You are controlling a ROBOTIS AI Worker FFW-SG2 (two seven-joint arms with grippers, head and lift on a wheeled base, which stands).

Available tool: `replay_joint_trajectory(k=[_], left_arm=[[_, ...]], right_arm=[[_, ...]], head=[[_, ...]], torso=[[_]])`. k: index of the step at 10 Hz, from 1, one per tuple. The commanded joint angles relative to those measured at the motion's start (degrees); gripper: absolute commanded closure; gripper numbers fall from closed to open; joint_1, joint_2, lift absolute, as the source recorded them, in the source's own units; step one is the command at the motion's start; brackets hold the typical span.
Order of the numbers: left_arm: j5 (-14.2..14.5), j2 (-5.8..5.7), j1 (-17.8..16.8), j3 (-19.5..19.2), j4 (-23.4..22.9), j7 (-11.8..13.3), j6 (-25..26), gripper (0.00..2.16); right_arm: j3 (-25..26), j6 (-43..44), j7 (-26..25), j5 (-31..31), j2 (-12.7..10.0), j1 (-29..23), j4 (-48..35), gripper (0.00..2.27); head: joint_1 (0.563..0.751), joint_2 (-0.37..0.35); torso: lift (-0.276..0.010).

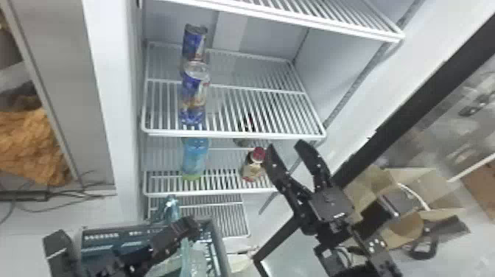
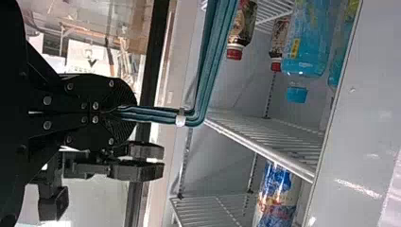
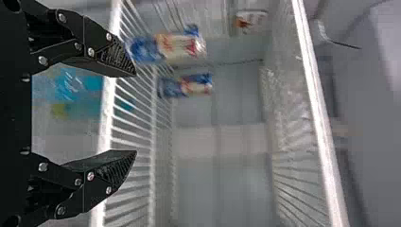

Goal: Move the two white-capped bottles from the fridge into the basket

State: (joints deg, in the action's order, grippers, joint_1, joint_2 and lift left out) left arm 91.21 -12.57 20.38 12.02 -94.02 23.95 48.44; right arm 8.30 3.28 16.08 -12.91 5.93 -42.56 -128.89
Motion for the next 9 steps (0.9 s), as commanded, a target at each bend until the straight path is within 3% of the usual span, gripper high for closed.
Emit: replay_joint_trajectory(k=[1, 2, 4, 9], left_arm=[[0.0, 0.0, -0.1, 0.1, 0.0, 0.0, 0.1, 1.18], [-0.1, 0.0, -0.1, 0.1, 0.0, 0.0, 0.1, 1.18], [-0.1, 0.09, -0.1, 0.2, 0.0, -0.1, 0.2, 1.18], [0.0, 0.18, 0.0, 0.0, 0.0, -0.1, -0.1, 1.19]], right_arm=[[0.5, 9.1, -0.3, 0.5, -0.7, 1.6, 6.3, 0.52], [-0.2, 12.5, -1.5, 0.7, -0.7, 2.1, 8.6, 0.52], [-4.3, 16.3, -8.5, -0.2, -0.4, 2.2, 10.4, 0.52], [-5.0, 9.8, -10.6, -1.0, -0.2, 0.2, 5.5, 0.52]], head=[[0.695, -0.35], [0.695, -0.35], [0.695, -0.35], [0.695, -0.35]], torso=[[0.0], [0.0], [0.0], [0.0]])
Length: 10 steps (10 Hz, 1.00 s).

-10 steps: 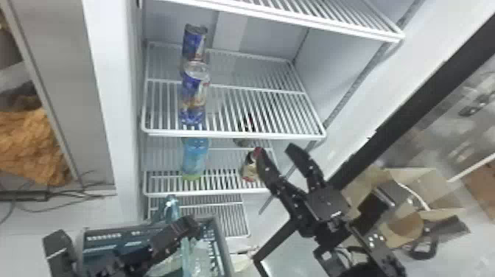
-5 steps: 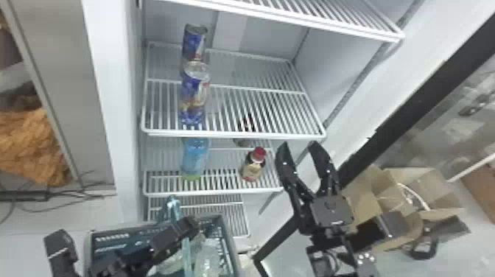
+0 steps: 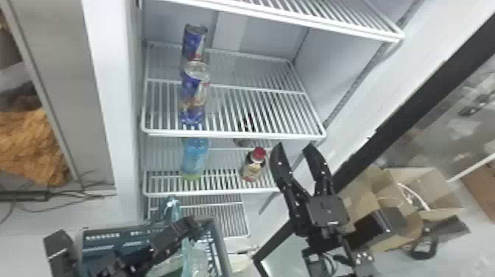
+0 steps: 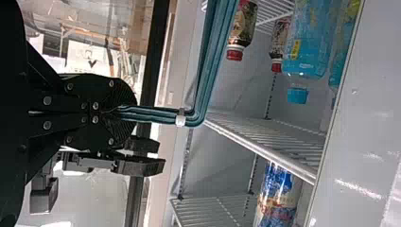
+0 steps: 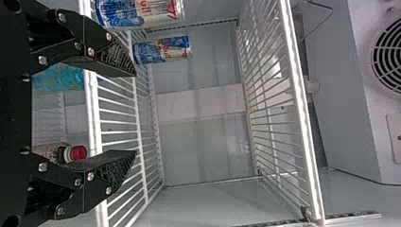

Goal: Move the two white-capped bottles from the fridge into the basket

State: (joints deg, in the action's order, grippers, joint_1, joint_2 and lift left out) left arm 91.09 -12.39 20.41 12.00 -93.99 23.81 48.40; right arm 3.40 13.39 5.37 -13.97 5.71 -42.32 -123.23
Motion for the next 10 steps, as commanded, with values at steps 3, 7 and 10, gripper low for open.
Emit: replay_joint_trajectory(k=[3, 7, 10], left_arm=[[0.2, 0.0, 0.1, 0.1, 0.0, 0.1, -0.2, 1.18], [0.4, 0.09, 0.0, 0.1, 0.0, 0.1, -0.3, 1.18], [0.4, 0.0, 0.0, 0.2, 0.0, 0.1, -0.3, 1.18]], right_arm=[[-0.1, -0.4, -0.5, -0.2, 0.0, -0.6, -0.9, 0.52], [-0.1, -0.4, -0.5, 0.7, 0.0, -0.8, -1.4, 0.52], [0.0, -0.4, -0.8, 0.8, 0.1, -0.8, -1.4, 0.52]], head=[[0.695, -0.35], [0.695, -0.35], [0.695, -0.35]], torso=[[0.0], [0.0], [0.0]])
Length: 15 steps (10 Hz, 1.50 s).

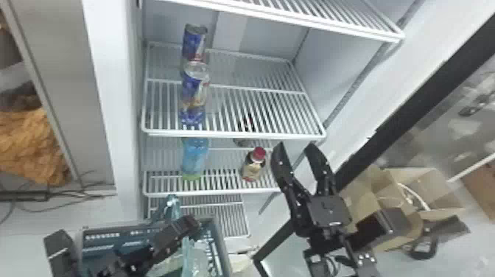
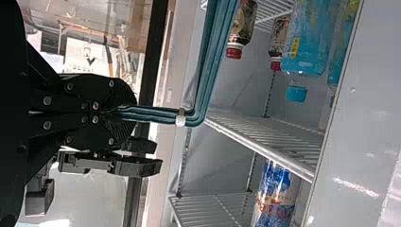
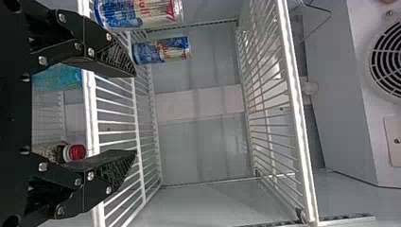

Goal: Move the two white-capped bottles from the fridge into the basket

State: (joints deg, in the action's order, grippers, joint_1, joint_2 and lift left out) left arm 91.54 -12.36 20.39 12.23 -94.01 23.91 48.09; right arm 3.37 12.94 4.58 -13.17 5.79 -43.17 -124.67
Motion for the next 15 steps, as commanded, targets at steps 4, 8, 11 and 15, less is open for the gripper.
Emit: replay_joint_trajectory(k=[4, 8, 11, 15], left_arm=[[0.1, -0.03, 0.0, 0.1, 0.0, 0.0, 0.0, 1.18], [0.2, -0.03, 0.0, 0.1, 0.0, 0.0, 0.1, 1.19], [0.1, -0.03, 0.1, 0.0, 0.0, 0.1, 0.1, 1.18], [0.2, -0.03, 0.3, 0.1, 0.0, 0.1, 0.1, 1.18]], right_arm=[[-0.2, 0.0, -0.2, -0.1, 0.2, 0.0, 0.0, 0.52], [-0.3, 0.1, -0.6, -0.1, 0.2, -0.3, -0.4, 0.52], [-0.3, 0.6, -1.0, -0.1, 0.2, -0.4, -0.7, 0.52], [-0.3, 0.8, -1.2, -0.1, 0.1, -0.6, -1.0, 0.52]], head=[[0.695, -0.35], [0.695, -0.35], [0.695, -0.35], [0.695, -0.35]], torso=[[0.0], [0.0], [0.0], [0.0]])
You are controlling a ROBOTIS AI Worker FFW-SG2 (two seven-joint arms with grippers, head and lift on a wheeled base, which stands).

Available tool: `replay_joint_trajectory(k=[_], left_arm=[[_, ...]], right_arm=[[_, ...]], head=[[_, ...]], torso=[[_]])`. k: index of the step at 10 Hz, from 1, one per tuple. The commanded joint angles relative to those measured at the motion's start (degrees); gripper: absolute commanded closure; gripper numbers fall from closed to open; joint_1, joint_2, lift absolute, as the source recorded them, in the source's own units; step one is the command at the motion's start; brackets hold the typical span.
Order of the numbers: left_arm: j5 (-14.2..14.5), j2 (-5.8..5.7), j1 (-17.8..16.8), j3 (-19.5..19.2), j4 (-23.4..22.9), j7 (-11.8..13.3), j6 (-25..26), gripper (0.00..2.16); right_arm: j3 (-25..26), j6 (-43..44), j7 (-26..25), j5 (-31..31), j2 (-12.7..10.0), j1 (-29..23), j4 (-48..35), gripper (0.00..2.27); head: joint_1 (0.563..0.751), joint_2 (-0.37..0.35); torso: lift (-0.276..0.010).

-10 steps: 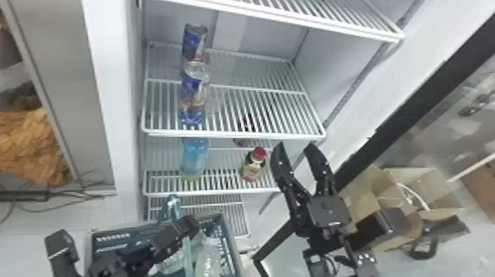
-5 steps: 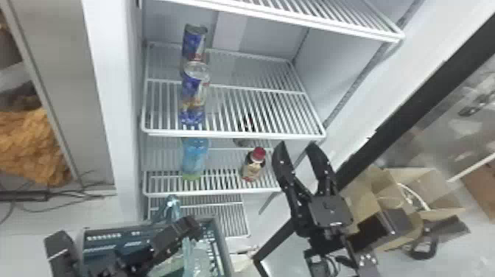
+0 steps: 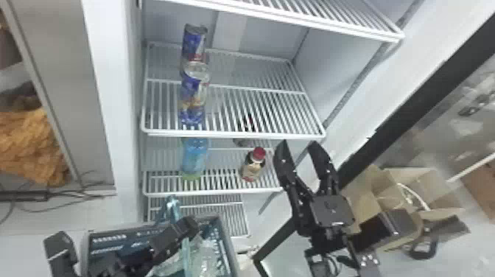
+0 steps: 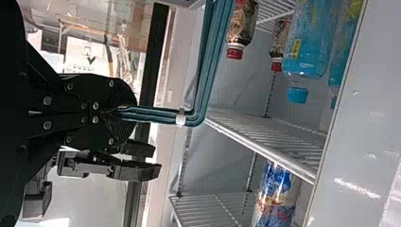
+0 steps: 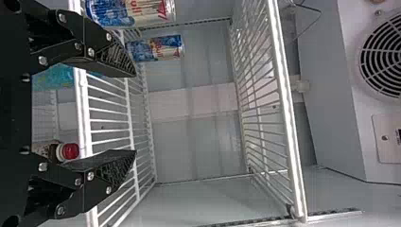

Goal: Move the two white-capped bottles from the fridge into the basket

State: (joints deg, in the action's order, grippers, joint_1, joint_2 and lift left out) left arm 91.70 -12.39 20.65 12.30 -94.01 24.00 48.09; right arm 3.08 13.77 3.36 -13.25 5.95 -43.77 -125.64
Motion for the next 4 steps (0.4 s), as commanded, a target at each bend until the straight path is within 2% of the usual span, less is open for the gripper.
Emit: replay_joint_trajectory(k=[1, 4], left_arm=[[-0.1, 0.0, 0.0, 0.0, 0.0, 0.0, 0.0, 1.18], [0.0, -0.09, 0.0, 0.0, 0.0, 0.1, 0.0, 1.18]], right_arm=[[0.0, 0.0, -0.1, 0.0, -0.1, -0.1, 0.0, 0.52], [0.0, 0.0, -0.2, 0.0, -0.1, -0.2, -0.1, 0.52]], head=[[0.695, -0.35], [0.695, -0.35]], torso=[[0.0], [0.0]])
